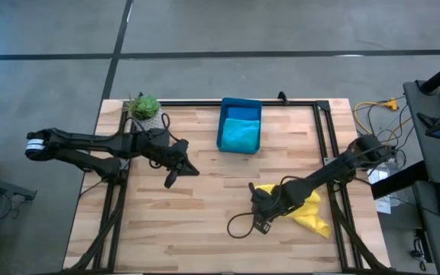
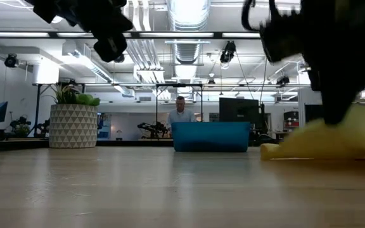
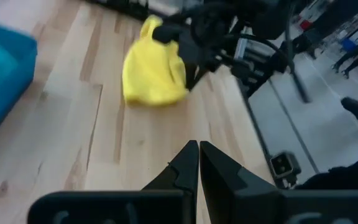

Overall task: Fold microfiber towels
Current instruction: Fold the yellow microfiber cloth

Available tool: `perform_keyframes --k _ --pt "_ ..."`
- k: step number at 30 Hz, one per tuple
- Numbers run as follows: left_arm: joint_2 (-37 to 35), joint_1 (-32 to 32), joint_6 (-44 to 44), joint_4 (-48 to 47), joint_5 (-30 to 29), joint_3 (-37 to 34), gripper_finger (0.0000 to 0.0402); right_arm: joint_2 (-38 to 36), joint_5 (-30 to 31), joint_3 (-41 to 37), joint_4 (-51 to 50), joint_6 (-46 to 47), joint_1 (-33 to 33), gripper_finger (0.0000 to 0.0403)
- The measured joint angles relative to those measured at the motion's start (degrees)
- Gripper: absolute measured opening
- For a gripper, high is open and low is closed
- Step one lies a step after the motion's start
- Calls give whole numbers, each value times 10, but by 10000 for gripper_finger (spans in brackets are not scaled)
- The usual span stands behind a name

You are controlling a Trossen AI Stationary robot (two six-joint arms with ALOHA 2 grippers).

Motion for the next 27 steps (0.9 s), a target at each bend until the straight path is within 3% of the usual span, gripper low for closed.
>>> perform_keyframes --k 7,15,18,27 --pt "0 -7 44 133 2 0 1 -49 12 78 -2 -186 -2 9" --pt "35 -40 111 171 3 4 8 -91 15 140 -43 -253 -44 9" --pt "71 -53 111 183 3 4 37 -96 15 151 -53 -263 -69 9" --pt "195 -59 61 255 -21 17 180 -101 13 155 -52 -277 -120 8"
